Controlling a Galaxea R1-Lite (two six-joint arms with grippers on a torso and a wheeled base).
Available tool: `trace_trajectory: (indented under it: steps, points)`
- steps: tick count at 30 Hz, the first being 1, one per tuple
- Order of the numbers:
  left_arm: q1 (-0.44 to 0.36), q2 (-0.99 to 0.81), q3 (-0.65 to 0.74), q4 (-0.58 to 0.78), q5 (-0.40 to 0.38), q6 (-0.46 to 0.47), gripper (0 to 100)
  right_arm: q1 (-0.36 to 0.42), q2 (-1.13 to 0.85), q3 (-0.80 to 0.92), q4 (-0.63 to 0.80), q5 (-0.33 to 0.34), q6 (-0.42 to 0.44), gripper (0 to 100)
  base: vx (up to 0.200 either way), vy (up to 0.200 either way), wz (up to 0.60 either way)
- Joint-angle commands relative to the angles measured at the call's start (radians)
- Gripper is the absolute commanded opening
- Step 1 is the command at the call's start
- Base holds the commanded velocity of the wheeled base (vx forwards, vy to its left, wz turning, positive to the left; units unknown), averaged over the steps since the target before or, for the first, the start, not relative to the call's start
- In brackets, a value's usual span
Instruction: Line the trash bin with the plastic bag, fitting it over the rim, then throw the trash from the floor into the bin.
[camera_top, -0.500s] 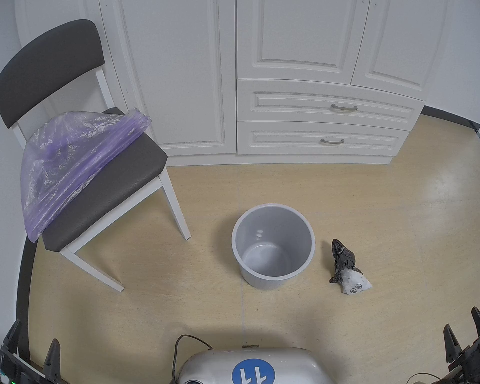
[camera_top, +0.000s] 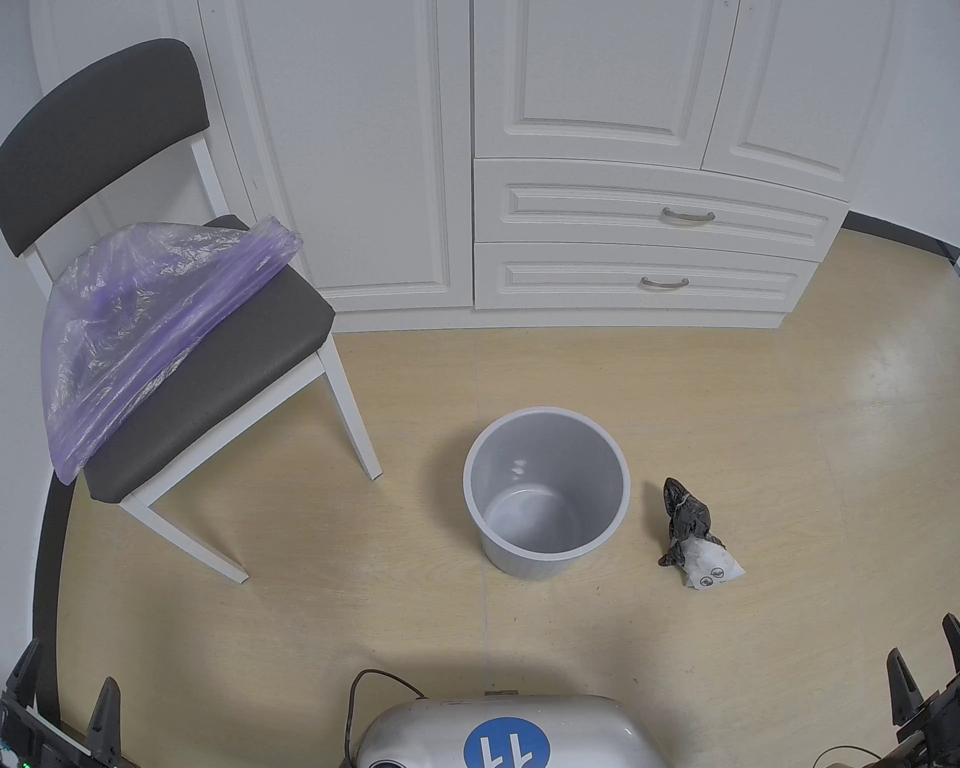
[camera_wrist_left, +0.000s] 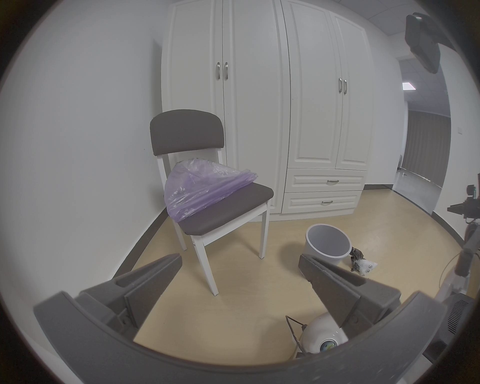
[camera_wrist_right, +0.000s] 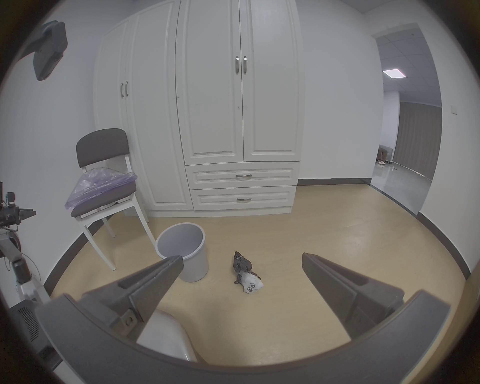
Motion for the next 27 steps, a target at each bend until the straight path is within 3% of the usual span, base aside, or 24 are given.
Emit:
trace_trajectory:
  steps: [1,27]
  points:
    - [-0.001,-0.013,0.016,0.000,0.000,0.000,100,0.000,-0.016,0.018,0.000,0.000,0.000,100,0.000,0.000,0.00]
    - [0.001,-0.013,0.016,0.000,0.000,0.001,100,-0.001,-0.016,0.018,-0.002,0.002,-0.005,100,0.000,0.000,0.00]
